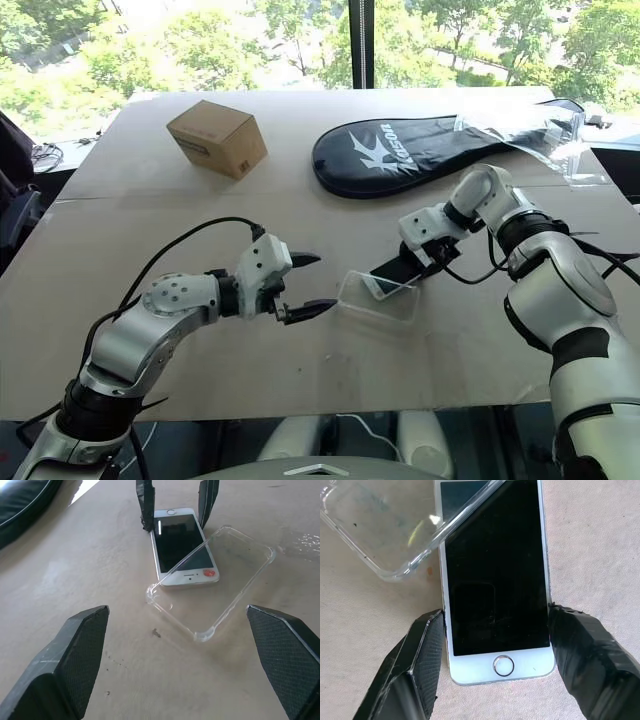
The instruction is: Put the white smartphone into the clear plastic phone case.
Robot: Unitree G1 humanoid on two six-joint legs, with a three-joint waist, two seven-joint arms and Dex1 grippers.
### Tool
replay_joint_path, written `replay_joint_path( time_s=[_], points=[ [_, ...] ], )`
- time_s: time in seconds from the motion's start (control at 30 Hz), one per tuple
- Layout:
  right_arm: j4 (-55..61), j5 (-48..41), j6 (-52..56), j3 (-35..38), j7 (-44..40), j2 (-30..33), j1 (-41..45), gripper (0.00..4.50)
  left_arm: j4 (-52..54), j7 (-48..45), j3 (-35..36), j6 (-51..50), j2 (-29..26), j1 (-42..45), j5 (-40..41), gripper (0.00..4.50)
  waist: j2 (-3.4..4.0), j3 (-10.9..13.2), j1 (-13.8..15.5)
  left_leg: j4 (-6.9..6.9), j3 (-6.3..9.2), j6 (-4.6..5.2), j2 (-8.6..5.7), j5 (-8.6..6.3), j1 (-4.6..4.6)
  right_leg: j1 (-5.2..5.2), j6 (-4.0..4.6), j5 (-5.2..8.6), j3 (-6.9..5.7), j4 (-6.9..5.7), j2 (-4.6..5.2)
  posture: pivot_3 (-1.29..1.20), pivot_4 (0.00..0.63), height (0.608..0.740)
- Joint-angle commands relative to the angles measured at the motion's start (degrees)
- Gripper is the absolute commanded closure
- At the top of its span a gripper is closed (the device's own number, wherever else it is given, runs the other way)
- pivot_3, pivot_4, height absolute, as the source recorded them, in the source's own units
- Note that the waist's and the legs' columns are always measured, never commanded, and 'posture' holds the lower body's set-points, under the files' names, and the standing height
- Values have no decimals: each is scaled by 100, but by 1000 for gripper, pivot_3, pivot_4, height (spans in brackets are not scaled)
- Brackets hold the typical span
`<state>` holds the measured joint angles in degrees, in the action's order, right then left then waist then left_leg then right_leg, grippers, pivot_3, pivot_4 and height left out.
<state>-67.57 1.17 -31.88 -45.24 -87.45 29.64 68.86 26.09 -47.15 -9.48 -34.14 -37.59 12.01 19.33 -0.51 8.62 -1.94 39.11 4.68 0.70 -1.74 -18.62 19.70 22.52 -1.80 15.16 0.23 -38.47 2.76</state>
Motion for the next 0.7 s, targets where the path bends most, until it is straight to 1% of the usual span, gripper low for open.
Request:
replay_joint_path(
  time_s=[0.03,0.2,0.3,0.37,0.43,0.53,0.6,0.7],
  points=[
    [-276,355,158,-219,-505,1,-306,1798,155,14,67,125,-19,-2,-14,0,0,-2,-7,0,0,0,0,0,0,0,0,0,0,0,0,0,150,740],
    [-313,272,400,192,-505,182,-412,1798,85,-28,4,176,41,86,-1,0,-1,-4,2,0,1,-1,0,0,1,1,0,0,-1,-2,1,0,150,740],
    [-296,137,720,682,-505,331,-482,1798,-15,-73,-58,217,96,168,-13,0,-1,-4,36,1,1,-1,-1,0,2,1,0,0,-1,-1,3,0,150,740],
    [-269,285,805,920,-142,494,-520,1798,-86,-119,-108,252,126,237,-30,0,2,-2,64,1,2,0,-1,0,4,2,0,0,-2,-1,4,0,150,740],
    [-220,413,750,1081,-40,665,-590,1798,-138,-142,-144,278,146,298,-35,0,10,4,131,1,1,0,-4,0,7,4,0,0,-2,-1,7,0,150,740],
    [50,224,815,1568,40,897,-851,1798,-271,-192,-192,338,171,396,-41,0,17,8,223,1,12,1,-7,0,20,6,0,0,-16,9,11,0,150,740],
    [378,148,675,1831,-14,1063,-1060,1798,-341,-242,-210,382,173,429,-38,0,23,11,250,-1,19,1,-7,0,33,11,0,0,-25,26,11,0,150,740],
    [1015,505,-254,1948,433,1403,-1275,1798,-471,-346,-261,465,165,506,-57,0,37,20,269,-6,24,3,-7,-1,50,20,-1,-1,-32,44,12,0,150,740]
  ],
)
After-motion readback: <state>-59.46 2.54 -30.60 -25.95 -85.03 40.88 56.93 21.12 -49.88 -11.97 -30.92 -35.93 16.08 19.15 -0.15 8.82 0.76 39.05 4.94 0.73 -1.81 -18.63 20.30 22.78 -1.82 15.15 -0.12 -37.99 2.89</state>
